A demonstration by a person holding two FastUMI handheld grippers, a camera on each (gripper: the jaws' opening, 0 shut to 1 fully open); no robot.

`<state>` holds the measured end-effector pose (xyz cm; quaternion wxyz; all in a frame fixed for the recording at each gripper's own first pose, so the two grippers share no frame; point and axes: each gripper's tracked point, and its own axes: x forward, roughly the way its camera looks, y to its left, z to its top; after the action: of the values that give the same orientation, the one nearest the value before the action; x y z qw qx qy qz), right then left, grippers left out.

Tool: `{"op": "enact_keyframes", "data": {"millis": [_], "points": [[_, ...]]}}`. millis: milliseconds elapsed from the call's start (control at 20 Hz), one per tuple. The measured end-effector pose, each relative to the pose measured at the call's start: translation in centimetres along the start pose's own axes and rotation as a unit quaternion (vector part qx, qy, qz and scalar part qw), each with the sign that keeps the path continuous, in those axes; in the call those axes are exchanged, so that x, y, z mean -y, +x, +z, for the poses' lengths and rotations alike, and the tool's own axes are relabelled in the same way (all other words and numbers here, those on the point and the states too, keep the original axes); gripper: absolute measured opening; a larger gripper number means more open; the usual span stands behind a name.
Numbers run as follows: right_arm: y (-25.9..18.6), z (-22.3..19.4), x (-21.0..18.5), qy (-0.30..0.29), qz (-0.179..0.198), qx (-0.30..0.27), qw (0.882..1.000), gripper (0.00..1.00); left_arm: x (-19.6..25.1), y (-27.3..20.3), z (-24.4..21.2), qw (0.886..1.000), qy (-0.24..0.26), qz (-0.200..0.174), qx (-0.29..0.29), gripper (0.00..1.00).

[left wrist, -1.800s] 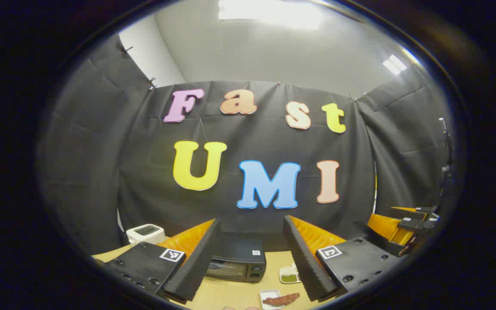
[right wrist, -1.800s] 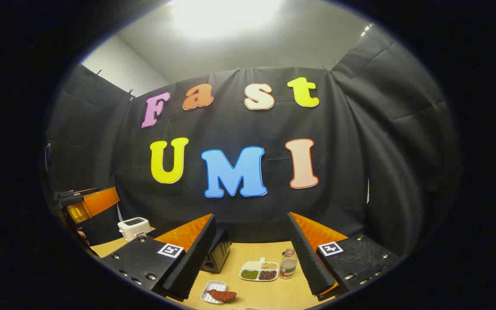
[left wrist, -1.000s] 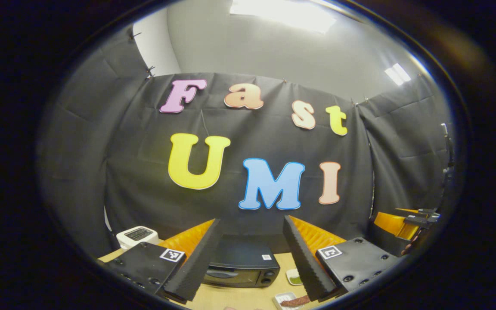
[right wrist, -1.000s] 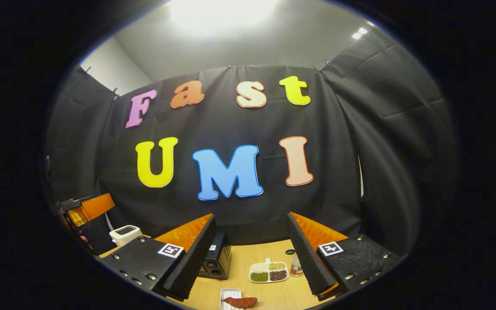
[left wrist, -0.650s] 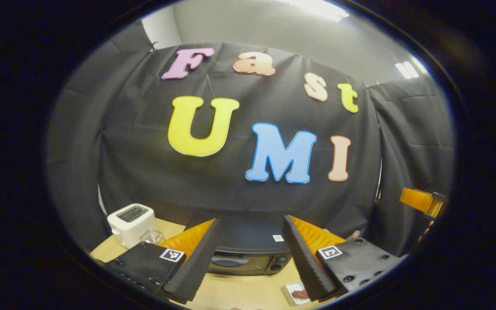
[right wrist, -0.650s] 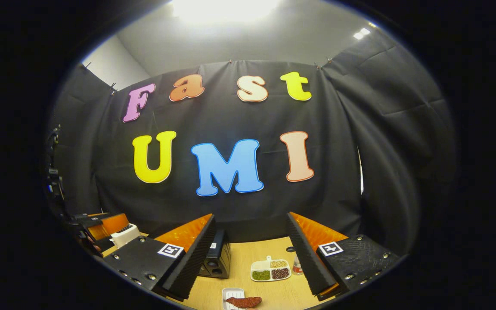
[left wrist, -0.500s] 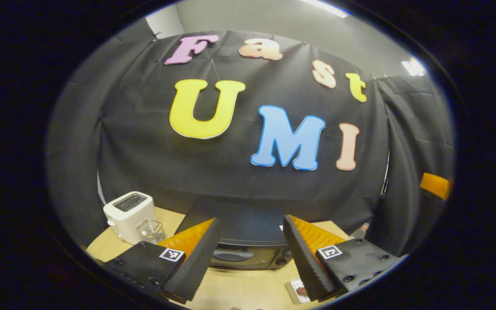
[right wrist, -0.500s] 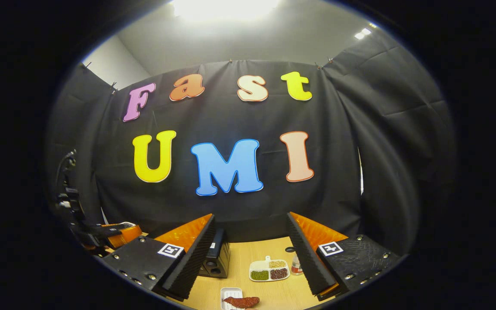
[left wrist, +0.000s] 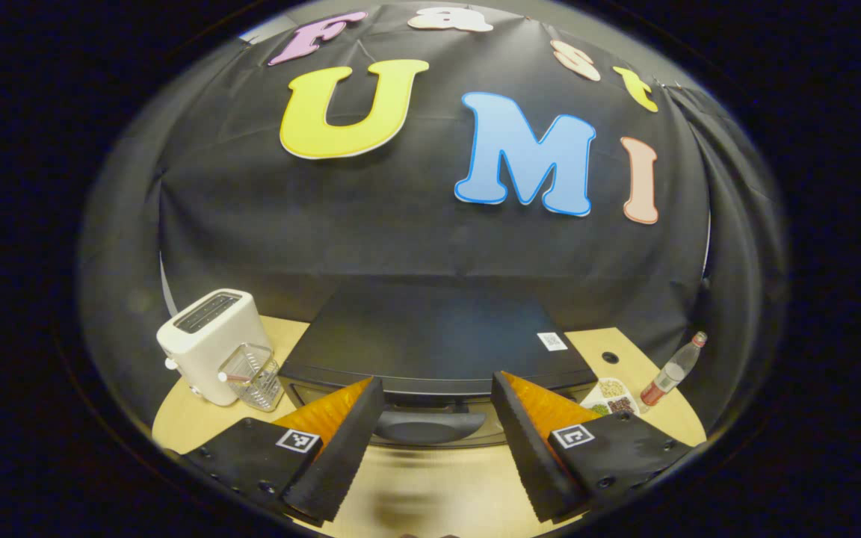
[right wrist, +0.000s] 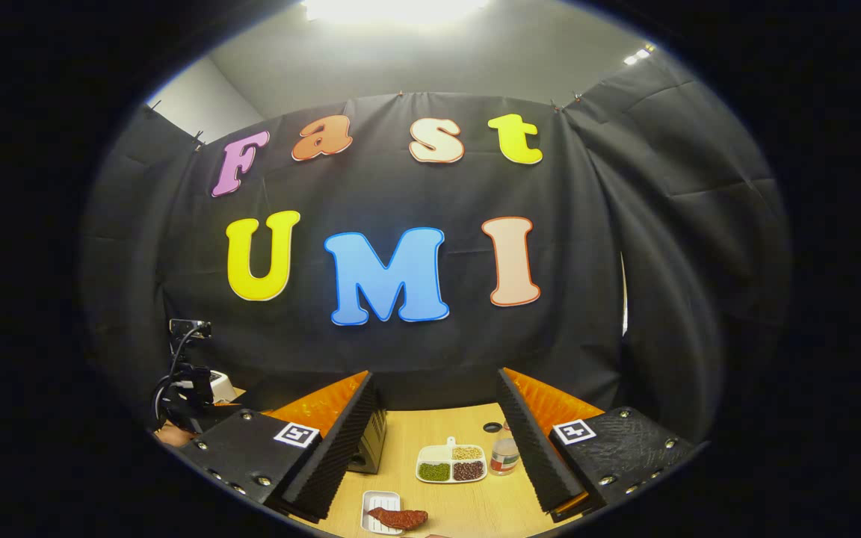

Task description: Open the electric oven with the left hand, put the food in, and close the electric oven.

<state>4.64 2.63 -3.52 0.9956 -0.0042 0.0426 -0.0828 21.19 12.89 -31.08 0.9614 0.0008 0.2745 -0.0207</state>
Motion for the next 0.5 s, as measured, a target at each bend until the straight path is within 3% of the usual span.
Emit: {"op": "enact_keyframes", "data": {"millis": [250, 500], "points": [[0.6, -0.7, 0.9, -0.007, -0.012, -0.015, 1.0, 0.98, -0.7, 2.5, -2.6, 0.999, 0.021, 0.019, -0.04, 1.0], [0.7, -0.6, 1.0, -0.011, -0.015, -0.014, 1.0, 0.98, -0.7, 3.1, -3.0, 0.999, 0.043, 0.014, -0.019, 0.97]]}}
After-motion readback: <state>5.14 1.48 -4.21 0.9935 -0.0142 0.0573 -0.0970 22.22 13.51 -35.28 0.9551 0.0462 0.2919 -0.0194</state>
